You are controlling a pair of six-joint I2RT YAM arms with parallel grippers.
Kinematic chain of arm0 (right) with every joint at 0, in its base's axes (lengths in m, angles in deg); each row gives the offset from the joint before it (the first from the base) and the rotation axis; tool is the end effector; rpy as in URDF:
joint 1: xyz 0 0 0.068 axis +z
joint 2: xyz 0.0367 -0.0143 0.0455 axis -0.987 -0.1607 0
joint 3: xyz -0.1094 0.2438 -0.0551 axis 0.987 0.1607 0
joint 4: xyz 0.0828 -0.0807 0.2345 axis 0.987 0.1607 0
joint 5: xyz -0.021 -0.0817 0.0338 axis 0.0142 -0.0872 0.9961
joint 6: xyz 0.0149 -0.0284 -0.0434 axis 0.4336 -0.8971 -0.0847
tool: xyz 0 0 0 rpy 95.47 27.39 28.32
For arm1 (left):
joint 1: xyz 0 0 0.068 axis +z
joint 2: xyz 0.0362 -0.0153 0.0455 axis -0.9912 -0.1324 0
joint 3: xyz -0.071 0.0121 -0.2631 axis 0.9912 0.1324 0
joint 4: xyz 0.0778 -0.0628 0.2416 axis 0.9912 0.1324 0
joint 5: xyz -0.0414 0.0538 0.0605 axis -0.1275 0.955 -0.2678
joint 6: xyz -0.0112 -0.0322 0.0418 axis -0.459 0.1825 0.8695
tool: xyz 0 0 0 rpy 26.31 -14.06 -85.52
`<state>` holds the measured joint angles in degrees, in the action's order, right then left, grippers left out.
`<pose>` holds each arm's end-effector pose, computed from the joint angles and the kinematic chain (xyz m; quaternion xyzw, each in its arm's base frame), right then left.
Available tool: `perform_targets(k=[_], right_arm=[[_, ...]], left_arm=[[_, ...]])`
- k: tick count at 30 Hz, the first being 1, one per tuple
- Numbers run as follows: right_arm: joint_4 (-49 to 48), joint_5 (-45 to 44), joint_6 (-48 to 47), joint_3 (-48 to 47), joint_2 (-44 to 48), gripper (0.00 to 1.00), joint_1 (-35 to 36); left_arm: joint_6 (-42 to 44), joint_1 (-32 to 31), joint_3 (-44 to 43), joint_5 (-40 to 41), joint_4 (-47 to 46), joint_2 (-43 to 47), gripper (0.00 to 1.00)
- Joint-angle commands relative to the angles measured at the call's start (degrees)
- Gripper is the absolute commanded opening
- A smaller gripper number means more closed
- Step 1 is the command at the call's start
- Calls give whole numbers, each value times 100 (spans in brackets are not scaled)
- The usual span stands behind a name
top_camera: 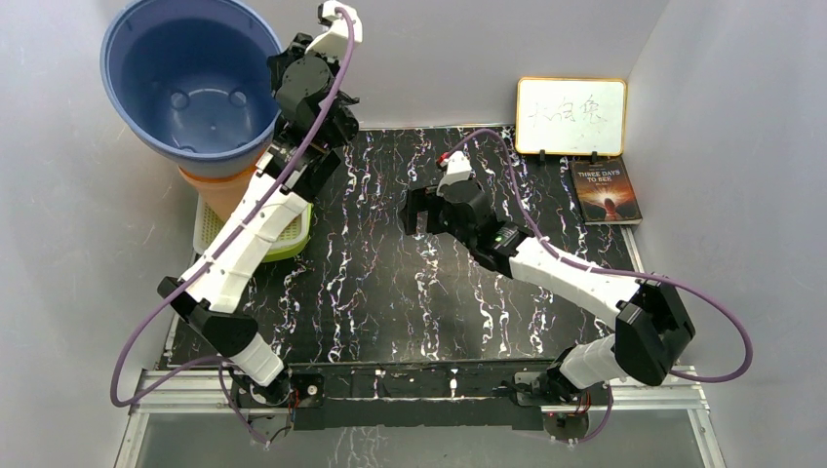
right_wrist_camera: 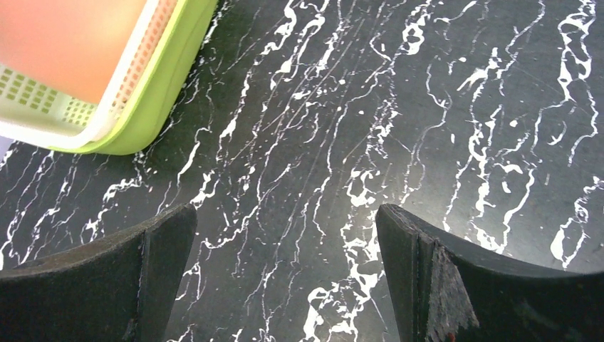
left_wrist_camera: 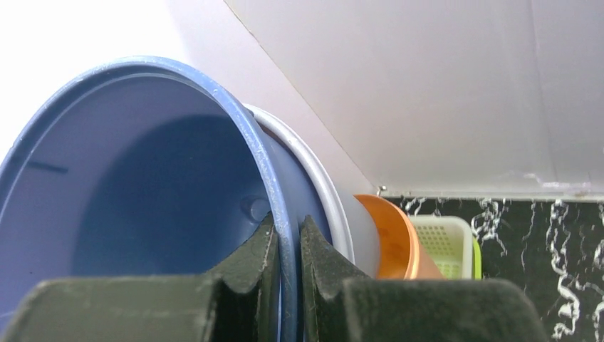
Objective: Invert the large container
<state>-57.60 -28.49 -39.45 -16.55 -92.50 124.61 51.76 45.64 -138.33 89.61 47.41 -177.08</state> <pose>0.2402 0.2207 0.2973 -0.1041 0.8268 0.2217 0.5064 0.2758 -0.1660 0.5500 0.0126 0.6538 0.3753 0.6569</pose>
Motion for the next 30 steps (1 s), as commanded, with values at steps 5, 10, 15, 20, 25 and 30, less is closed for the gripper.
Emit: perform_targets(k=[5,10,15,20,25,30], right_arm=[[-376,95,132,90,304,98,-201],[-358,0,149,122,329,98,-250],[-360,-59,235,146,411,98,-437],[-373,-58,304,200,491,98,-620],[-368,-151,388,304,611,98,-832],[-367,-259,536,435,794,98,-1182]], left_arm=[[2654,-560,-961,199,-2402,-132,0],[2576,-859,-1116,173,-2311,-221,0],[2452,-1357,-1620,79,-1974,-433,0],[3644,-1833,-2021,116,-2958,-863,0],[3374,-2225,-2279,86,-2651,-978,0],[2647,-2629,-1905,42,-2007,-875,0]])
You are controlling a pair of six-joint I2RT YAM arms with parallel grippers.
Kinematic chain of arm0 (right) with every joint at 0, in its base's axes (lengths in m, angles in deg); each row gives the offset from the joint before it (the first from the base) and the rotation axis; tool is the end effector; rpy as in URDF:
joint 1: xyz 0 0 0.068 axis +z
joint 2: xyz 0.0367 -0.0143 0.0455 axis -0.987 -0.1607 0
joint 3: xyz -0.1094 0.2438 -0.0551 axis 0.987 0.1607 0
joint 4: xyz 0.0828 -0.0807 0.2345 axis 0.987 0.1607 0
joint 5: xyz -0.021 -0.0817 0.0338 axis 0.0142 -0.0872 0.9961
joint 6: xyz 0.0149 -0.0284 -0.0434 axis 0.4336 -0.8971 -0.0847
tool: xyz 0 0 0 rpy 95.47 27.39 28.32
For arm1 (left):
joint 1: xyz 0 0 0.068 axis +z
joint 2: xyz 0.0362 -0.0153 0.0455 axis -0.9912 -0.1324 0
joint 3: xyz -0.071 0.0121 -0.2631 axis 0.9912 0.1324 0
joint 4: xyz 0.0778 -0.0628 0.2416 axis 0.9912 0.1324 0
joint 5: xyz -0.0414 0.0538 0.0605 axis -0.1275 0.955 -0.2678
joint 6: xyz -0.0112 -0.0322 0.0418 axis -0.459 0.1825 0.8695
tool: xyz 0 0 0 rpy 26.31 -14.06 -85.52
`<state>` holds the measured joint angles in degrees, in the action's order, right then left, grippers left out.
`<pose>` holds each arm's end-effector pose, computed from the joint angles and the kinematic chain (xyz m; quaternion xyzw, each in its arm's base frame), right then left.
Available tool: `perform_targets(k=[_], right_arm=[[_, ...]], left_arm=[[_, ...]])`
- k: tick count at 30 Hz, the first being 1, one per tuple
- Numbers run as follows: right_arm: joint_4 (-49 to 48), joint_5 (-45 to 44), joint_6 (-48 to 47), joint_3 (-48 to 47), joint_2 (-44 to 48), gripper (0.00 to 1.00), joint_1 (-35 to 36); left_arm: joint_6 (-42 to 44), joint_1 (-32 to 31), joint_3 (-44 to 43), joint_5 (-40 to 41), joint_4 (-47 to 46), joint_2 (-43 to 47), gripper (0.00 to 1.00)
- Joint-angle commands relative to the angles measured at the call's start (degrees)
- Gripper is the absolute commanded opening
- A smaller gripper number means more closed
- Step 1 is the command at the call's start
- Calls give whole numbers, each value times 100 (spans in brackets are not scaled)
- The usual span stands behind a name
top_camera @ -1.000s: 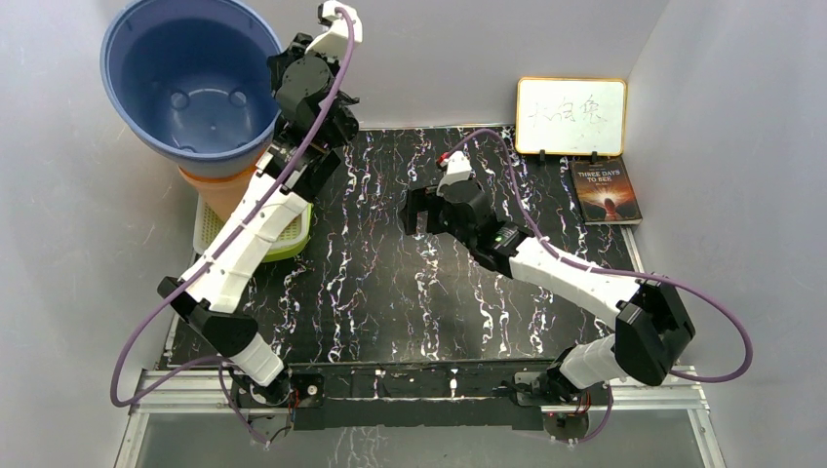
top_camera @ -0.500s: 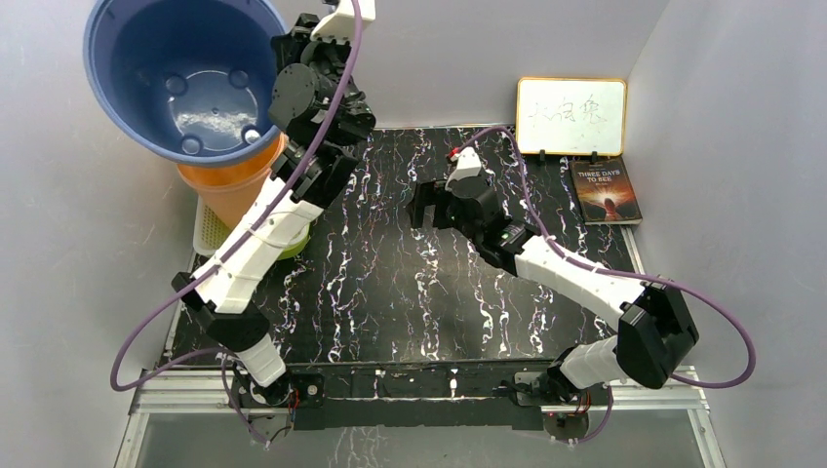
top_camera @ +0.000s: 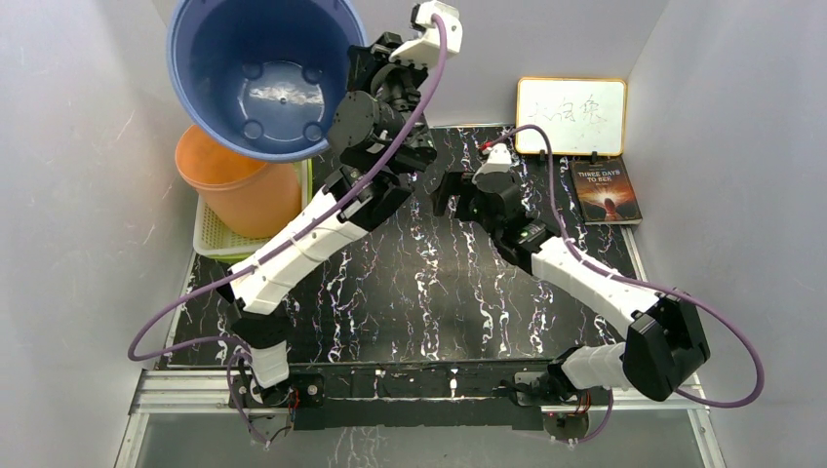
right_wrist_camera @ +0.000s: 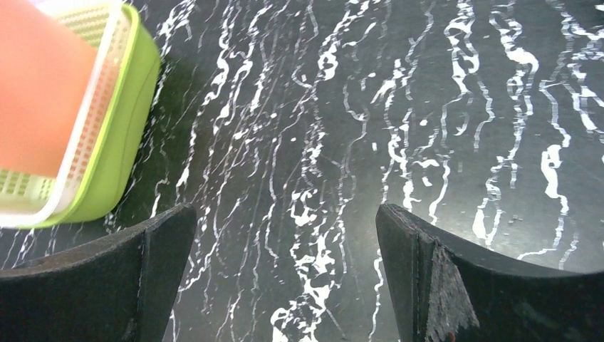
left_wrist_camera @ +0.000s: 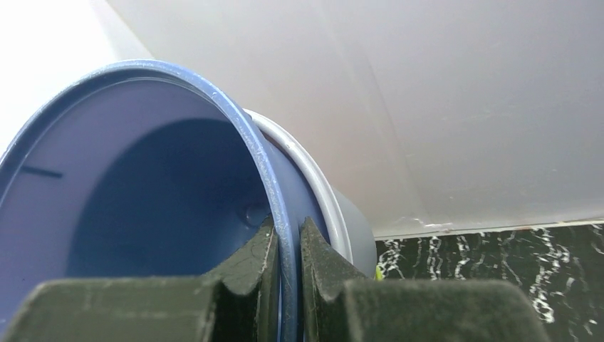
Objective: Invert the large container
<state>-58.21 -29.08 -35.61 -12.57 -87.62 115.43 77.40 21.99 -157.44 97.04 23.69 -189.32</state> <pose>0.2557 0.1676 0.2993 -0.0051 0.8259 0.2002 0.5271 0.1913 -0.2684 0.6018 0.0435 0.6138 0.2892 0.7333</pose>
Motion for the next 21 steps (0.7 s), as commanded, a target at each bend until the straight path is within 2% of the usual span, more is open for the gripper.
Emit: perform_targets(k=[1,6,8,16,21], right_arm=[[-306,-203,153,47,339,98,-333],[-181,-376,118,106,493,98,-641],[-159,-438,122,177,569,98,-777],[-44,-509,69,352,924,98,-1098],[125,-510,-49,234,915,98,-1162]], left_arm=[[93,-337,59,-692,355,325,0],[26,-662,-177,-695,477,27,0],[-301,-716,-179,-733,714,9,0],[-3244,-719,912,-1404,2574,655,0],[-4351,-658,1239,-1817,3346,852,0]])
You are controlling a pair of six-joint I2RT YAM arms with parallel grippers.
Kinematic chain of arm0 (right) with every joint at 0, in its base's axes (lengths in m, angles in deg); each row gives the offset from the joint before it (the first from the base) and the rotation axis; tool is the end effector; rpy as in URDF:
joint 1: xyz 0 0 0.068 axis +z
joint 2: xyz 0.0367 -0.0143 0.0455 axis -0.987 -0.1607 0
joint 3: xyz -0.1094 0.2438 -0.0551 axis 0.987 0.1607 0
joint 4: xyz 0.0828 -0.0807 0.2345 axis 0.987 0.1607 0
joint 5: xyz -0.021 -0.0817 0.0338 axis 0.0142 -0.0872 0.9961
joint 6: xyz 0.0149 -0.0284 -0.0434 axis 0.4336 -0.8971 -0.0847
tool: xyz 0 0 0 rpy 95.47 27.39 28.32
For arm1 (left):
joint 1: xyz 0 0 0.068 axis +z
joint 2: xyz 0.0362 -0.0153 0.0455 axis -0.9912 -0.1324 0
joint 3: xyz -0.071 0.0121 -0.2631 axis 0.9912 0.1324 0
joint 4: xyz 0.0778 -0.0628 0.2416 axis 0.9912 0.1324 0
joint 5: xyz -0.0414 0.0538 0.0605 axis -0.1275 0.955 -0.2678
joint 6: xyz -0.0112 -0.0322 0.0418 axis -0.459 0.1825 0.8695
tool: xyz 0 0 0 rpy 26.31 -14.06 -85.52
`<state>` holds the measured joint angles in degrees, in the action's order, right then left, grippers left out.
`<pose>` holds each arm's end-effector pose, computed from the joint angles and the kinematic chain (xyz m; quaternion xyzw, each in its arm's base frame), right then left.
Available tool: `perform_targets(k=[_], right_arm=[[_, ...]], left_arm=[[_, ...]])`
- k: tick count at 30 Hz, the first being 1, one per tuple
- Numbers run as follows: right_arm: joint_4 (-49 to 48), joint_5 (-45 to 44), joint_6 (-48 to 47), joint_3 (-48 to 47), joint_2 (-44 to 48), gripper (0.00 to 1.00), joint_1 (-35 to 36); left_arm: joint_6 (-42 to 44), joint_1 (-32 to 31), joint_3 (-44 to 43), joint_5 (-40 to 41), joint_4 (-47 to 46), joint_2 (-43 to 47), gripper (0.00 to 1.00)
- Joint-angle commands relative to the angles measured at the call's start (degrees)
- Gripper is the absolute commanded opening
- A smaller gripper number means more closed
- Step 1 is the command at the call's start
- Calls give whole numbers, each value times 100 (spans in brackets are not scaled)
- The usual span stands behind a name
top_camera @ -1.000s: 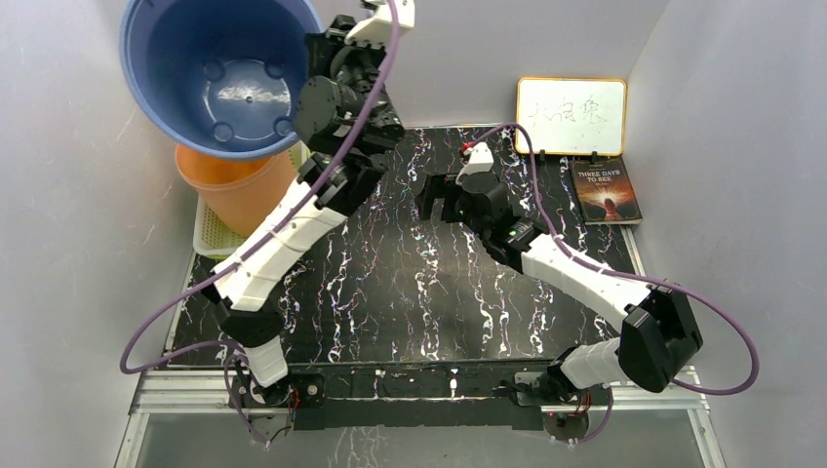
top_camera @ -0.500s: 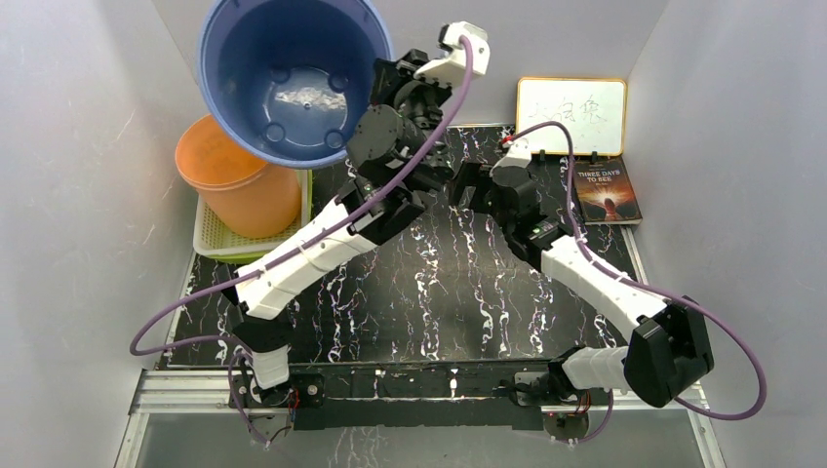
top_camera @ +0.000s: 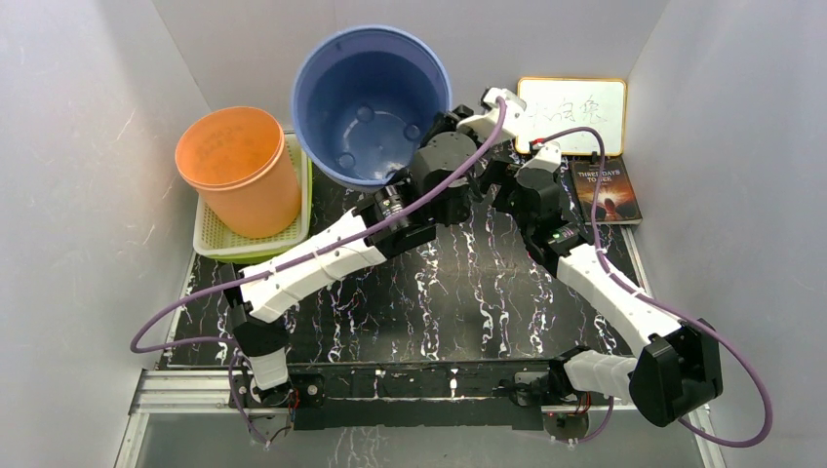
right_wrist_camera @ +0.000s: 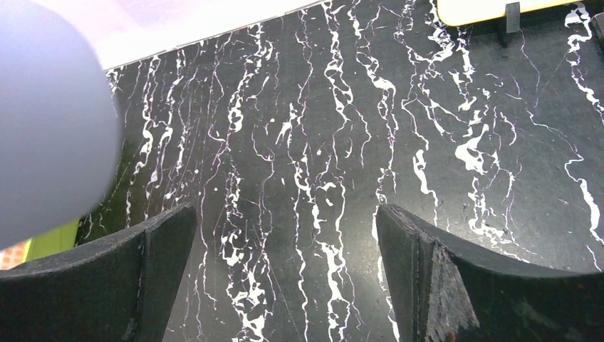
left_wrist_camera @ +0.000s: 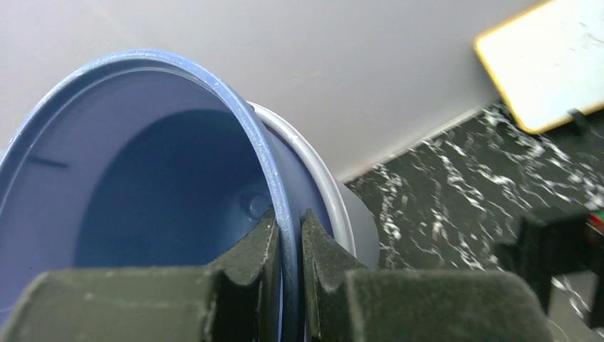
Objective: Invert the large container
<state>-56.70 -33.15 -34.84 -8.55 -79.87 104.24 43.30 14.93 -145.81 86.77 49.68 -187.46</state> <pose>0.2554 0.0999 0.3086 0.1027 0.8067 0.1320 0.5668 0.1739 -0.3377 0.5262 0.1880 0.6369 0.1424 0.7339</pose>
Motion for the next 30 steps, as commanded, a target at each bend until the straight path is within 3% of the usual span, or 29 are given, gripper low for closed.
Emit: perform_targets(k=[1,7,14,24,30], right_arm=[[-10,-96,-133,-183,134,98,-54],[50,-102,-134,-198,131,98,-97],[141,-67,-152,-189,195,98,-130],[-230,1828,-216,-672,-91,96,-133],[-1067,2941,471,-830,-374,96,-134]], left_arm=[[-1246,126,172,-967,921,763,0],[-2610,963,905,-2028,1543,1176,0],[-3468,2075,1820,-3149,1392,1651,0],[-4001,2202,2202,-3984,1321,1532,0],[-4189,2202,2085,-4216,1406,1336,0]])
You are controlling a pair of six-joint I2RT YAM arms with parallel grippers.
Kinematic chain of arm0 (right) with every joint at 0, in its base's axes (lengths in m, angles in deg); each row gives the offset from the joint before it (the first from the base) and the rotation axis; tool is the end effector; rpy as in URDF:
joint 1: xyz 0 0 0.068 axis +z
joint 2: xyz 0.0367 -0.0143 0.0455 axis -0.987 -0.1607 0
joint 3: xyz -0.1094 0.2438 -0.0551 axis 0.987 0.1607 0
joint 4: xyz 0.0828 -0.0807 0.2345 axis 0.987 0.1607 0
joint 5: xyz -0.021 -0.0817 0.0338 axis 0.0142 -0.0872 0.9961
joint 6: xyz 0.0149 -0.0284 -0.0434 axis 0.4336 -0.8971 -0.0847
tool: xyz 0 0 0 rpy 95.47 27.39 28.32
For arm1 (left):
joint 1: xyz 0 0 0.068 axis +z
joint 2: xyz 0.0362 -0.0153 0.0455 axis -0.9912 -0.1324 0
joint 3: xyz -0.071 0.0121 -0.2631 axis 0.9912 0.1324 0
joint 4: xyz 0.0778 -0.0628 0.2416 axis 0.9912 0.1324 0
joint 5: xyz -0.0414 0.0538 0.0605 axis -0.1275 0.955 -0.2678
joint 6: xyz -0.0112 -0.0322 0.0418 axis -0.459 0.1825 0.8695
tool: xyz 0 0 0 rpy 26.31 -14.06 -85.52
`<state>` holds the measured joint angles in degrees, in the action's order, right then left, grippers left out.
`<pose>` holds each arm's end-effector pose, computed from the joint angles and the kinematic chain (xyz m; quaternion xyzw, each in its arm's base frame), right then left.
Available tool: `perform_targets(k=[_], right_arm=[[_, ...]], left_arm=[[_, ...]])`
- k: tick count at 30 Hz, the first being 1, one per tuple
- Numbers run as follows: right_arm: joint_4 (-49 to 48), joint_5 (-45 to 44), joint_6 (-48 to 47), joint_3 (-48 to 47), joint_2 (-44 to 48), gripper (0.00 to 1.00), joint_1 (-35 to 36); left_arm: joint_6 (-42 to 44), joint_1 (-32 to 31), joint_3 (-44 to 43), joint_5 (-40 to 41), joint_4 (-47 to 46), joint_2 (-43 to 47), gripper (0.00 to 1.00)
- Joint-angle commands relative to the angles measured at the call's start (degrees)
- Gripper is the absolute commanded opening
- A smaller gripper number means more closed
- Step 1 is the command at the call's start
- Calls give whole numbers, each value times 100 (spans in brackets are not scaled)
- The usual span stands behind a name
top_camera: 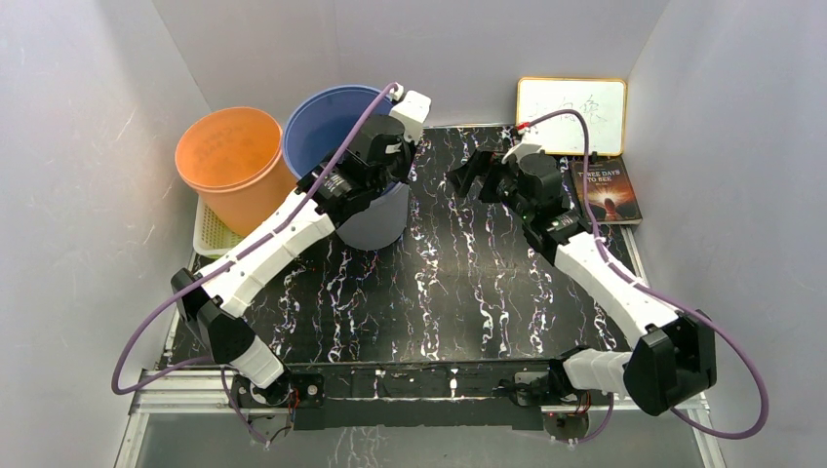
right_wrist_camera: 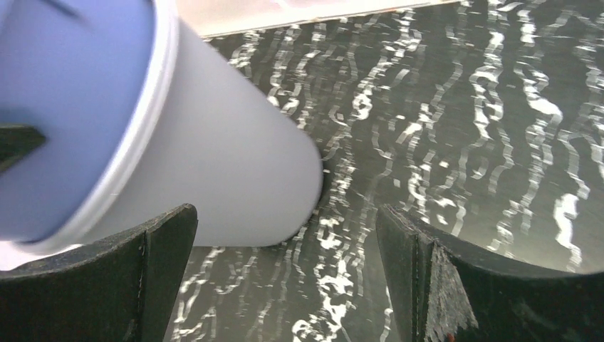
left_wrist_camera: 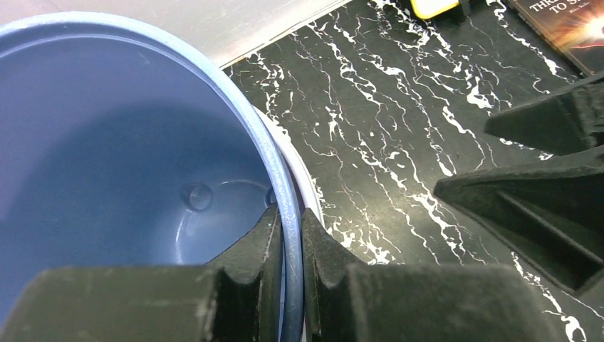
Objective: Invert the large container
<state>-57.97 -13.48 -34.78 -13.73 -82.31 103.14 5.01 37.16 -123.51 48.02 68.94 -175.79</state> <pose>0.2661 0.1117 0.3315 0.0112 0.7967 0.2679 0.5416 0.2635 -0.2463 0.4389 0.2028 0.7641 -0.0755 0.6078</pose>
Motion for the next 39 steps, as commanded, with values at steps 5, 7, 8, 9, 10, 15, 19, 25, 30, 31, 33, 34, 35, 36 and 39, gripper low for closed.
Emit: perform_targets(k=[5,7,8,9,10,15,19,25,30,31,33,34,35,36,39], right_arm=[[-1663,1223,1111,-304,-521,96,-23],[-2025,1404,1349,-287,-666,96,-22],[-2202,1490,1481,-286,-730,96,-17],[-2350,1561,1588,-304,-800,96,-15],[-2442,1586,1668,-349,-864,96,4],[-2584,1607,1798,-540,-1159,96,80],[-2667,1633,1873,-605,-1324,96,153],[-2702,1505,1898,-582,-1581,96,313],[-2627,1358,1809,-448,-1777,94,357],[-2541,1272,1744,-412,-1779,94,362],[-2327,967,1609,-319,-1750,94,356],[-2255,844,1552,-260,-1733,94,360],[-2202,732,1503,-207,-1720,94,355],[-2154,639,1469,-158,-1713,94,365],[-2014,447,1372,-93,-1724,95,364]], left_arm=[[-441,-21,-290,-423,-492,44,0],[-463,-21,-332,-463,-475,14,0],[-471,-18,-338,-483,-468,0,0],[-479,-20,-338,-503,-474,-16,0],[-488,-18,-345,-521,-474,-22,0],[-523,-18,-406,-621,-442,-47,0],[-547,-26,-445,-680,-447,-52,0],[-648,-29,-567,-920,-445,-86,0],[-736,-38,-958,-1242,-356,-75,0],[-701,-33,-1137,-1231,-267,-104,0],[-591,-38,-1570,-1173,-81,-169,0],[-542,-36,-1800,-1140,-19,-215,0],[-489,-38,-2036,-1131,31,-257,0],[-436,-38,-2273,-1108,95,-310,0],[-315,-38,-2811,-1044,176,-450,0]])
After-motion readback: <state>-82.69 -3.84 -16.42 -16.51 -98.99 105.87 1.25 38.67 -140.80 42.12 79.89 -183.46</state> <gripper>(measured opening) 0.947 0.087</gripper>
